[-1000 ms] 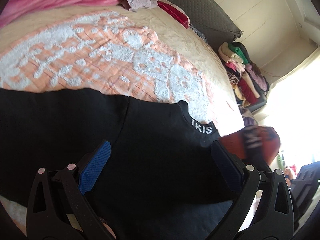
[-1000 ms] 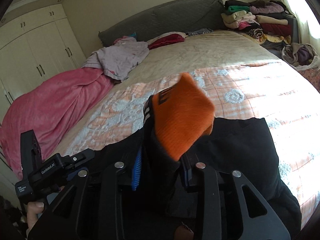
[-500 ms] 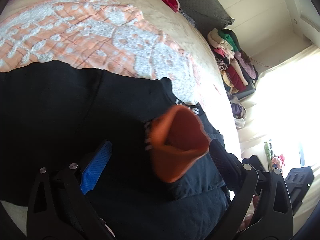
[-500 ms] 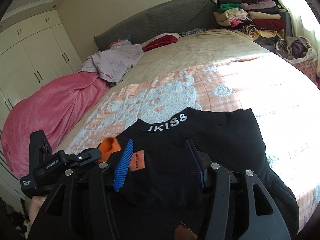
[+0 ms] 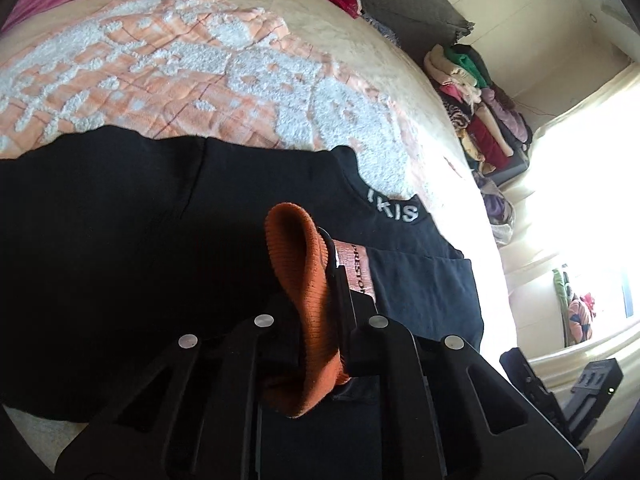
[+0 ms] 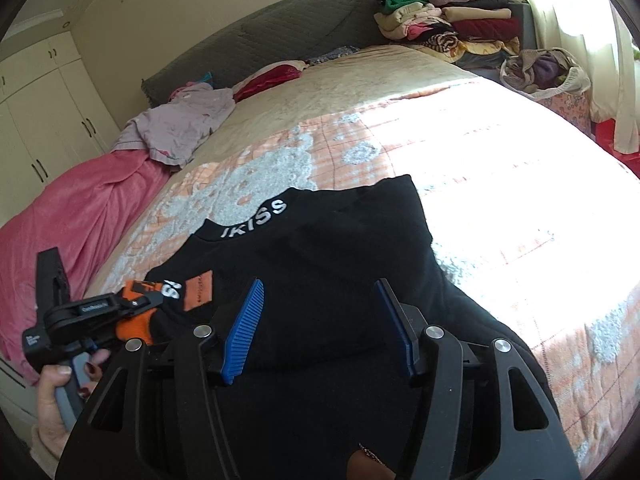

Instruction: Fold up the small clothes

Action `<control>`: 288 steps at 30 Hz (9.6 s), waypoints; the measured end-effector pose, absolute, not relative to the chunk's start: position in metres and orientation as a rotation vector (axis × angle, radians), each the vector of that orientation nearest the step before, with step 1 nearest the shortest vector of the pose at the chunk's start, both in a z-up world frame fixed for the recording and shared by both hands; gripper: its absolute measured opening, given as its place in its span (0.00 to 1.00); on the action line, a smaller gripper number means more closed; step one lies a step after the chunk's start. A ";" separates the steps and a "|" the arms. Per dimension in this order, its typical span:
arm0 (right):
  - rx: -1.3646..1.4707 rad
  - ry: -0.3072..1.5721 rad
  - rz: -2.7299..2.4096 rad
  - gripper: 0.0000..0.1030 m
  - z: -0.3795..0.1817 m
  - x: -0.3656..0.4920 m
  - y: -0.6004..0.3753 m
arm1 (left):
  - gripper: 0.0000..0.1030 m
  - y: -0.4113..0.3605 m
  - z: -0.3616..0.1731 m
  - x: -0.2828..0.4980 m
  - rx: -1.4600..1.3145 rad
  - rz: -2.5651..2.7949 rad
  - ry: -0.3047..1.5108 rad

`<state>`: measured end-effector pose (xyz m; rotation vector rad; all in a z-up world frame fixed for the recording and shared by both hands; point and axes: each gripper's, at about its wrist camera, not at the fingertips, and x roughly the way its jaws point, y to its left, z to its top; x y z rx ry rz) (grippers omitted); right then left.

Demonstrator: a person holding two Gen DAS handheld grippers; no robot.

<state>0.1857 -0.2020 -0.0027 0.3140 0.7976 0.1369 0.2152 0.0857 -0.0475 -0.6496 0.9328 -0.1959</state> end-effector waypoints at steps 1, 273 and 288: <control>0.308 0.802 0.124 0.54 -0.005 0.186 -0.205 | 0.06 0.088 -0.040 0.211 -0.634 -0.200 0.910; 0.076 0.974 0.192 0.07 -0.047 0.241 -0.183 | 0.76 0.052 -0.050 0.191 -0.186 -0.090 0.870; -0.003 0.858 0.091 0.33 -0.031 0.217 -0.184 | 0.76 0.037 -0.058 0.192 -0.112 -0.099 0.909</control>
